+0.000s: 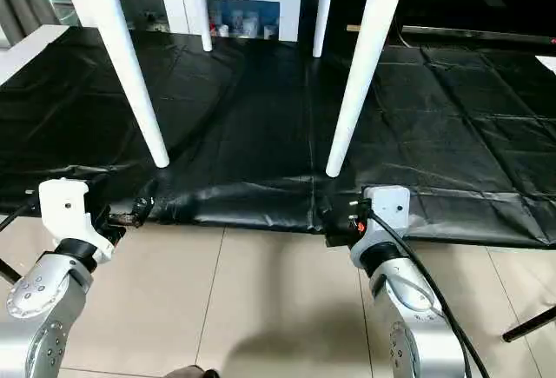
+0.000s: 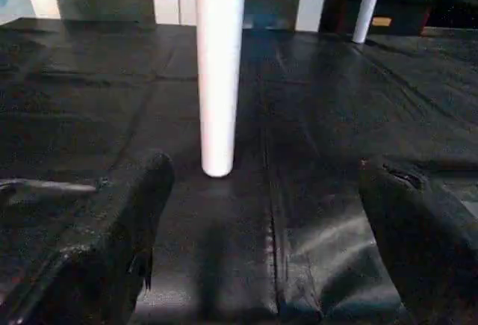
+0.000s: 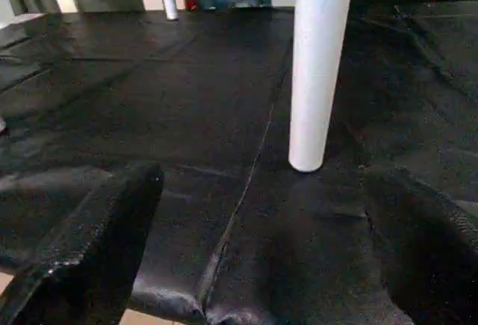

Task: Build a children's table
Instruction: Flip table

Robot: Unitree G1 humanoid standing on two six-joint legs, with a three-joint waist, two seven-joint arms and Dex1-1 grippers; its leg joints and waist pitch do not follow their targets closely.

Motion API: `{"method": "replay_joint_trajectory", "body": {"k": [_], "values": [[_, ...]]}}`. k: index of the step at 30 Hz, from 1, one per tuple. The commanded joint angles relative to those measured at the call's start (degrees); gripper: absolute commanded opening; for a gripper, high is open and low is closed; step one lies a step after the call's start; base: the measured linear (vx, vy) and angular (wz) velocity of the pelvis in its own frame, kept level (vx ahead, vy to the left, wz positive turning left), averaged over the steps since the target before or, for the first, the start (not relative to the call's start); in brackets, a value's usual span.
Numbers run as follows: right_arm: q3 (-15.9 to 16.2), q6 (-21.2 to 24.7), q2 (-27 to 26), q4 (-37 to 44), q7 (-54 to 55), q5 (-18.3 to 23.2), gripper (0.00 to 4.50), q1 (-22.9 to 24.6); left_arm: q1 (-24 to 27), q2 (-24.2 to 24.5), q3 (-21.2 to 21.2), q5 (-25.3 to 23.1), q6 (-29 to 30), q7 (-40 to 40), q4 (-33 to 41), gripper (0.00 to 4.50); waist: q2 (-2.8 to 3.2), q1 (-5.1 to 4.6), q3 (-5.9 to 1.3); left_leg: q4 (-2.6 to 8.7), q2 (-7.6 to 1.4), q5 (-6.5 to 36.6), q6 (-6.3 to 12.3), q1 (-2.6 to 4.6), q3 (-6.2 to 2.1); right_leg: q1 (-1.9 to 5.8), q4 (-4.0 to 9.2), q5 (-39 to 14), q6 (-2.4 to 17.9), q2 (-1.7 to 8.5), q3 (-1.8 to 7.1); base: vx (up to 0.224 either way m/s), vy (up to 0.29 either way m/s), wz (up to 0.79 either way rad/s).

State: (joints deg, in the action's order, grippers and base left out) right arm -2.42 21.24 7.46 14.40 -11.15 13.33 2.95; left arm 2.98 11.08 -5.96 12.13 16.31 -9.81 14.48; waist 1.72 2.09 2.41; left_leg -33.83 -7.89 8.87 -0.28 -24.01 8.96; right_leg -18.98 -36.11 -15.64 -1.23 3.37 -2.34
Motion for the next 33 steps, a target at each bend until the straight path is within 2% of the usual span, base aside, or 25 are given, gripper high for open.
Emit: {"method": "replay_joint_trajectory", "body": {"k": [1,11,23,28,33], "values": [[-0.4,0.2,0.1,-0.5,0.1,-0.1,4.50,-0.4,0.3,0.3,-0.4,0.0,0.4,-0.2,-0.5,4.41,-0.18,0.20,-2.64,4.72,-5.14,16.2,-0.46,2.25,-2.22,-0.14,4.77,-1.6,8.8,5.12,2.72,0.000,0.000,0.00],[-0.4,0.2,0.1,-0.5,0.1,-0.1,4.50,-0.4,0.3,0.3,-0.4,0.0,0.4,-0.2,-0.5,4.41,-0.16,0.23,-2.62,4.71,-5.19,16.3,-0.31,2.33,-2.20,-0.17,4.80,-2.3,9.1,5.09,2.68,0.000,0.000,0.00],[-0.4,0.2,0.1,-0.5,0.1,-0.1,4.50,-0.4,0.3,0.3,-0.4,0.0,0.4,-0.2,-0.5,4.41,-0.17,0.23,-2.70,4.63,-5.18,15.6,-0.03,2.31,-2.17,-0.07,4.67,-0.6,9.2,5.07,2.65,0.000,0.000,0.00],[-0.4,0.2,0.1,-0.5,0.1,-0.1,4.50,-0.4,0.3,0.3,-0.4,0.0,0.4,-0.2,-0.5,4.41,-0.15,0.25,-2.66,4.65,-5.17,15.9,-0.13,2.33,-2.18,-0.10,4.75,-1.9,9.1,5.09,2.65,0.000,0.000,0.00],[-0.4,0.2,0.1,-0.5,0.1,-0.1,4.50,-0.4,0.3,0.3,-0.4,0.0,0.4,-0.2,-0.5,4.41,-0.17,0.24,-2.71,4.60,-5.17,15.3,0.07,2.26,-2.16,-0.02,4.65,-0.4,9.2,5.09,2.64,0.000,0.000,0.00]]}}
